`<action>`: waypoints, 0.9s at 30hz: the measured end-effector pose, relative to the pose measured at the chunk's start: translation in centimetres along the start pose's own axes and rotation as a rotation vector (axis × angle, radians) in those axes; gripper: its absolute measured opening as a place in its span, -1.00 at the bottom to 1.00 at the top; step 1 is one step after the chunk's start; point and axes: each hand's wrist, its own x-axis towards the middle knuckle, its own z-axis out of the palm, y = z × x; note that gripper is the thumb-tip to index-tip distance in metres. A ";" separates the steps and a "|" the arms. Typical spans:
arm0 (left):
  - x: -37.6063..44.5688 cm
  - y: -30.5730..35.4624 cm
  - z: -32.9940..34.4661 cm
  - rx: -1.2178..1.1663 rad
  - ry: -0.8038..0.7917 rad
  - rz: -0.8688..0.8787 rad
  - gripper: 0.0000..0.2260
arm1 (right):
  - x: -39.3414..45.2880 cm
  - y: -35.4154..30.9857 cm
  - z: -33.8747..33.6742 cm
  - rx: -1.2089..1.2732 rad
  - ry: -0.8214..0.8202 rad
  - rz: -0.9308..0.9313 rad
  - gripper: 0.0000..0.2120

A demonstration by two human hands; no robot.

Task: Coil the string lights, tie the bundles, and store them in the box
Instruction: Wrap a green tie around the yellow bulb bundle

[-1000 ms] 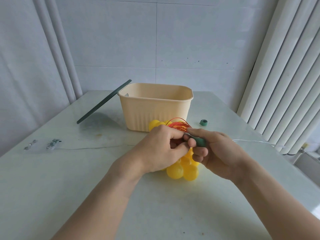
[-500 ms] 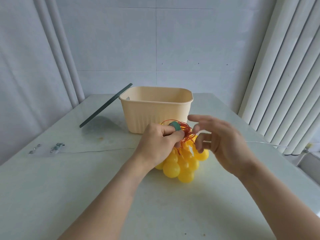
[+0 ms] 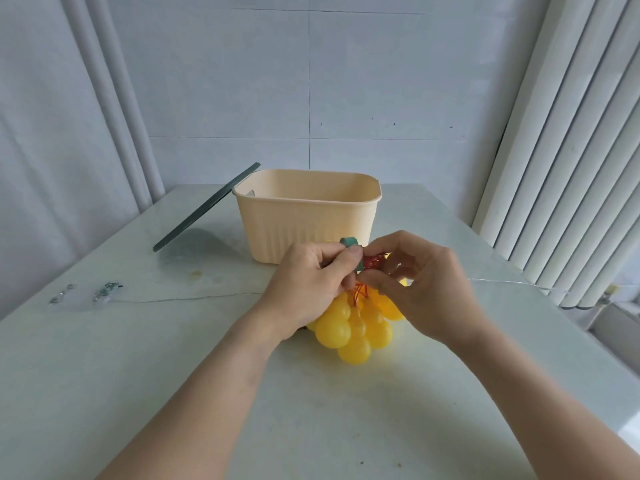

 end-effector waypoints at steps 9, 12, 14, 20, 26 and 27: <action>0.3 0.3 0.6 -0.502 0.021 -0.250 -0.94 | -0.4 -0.4 1.3 -0.120 0.207 -0.220 -0.83; 0.4 0.3 0.6 -0.553 0.098 -0.224 -0.76 | -0.6 -0.6 1.6 -0.133 0.232 -0.210 -0.83; 0.3 0.3 0.5 -0.484 0.094 -0.159 -0.81 | -0.6 -0.7 1.8 -0.133 0.242 -0.194 -0.82; 0.3 -0.2 1.0 -0.360 0.131 -0.085 -0.80 | -0.7 -0.9 1.6 -0.092 0.241 -0.108 -0.81; 0.4 -0.5 1.1 -0.215 0.131 0.046 -0.89 | -0.7 -1.2 1.6 -0.065 0.259 -0.067 -0.80; 0.4 -0.6 1.2 -0.200 0.135 0.053 -0.88 | -0.7 -1.1 1.5 -0.062 0.265 -0.059 -0.78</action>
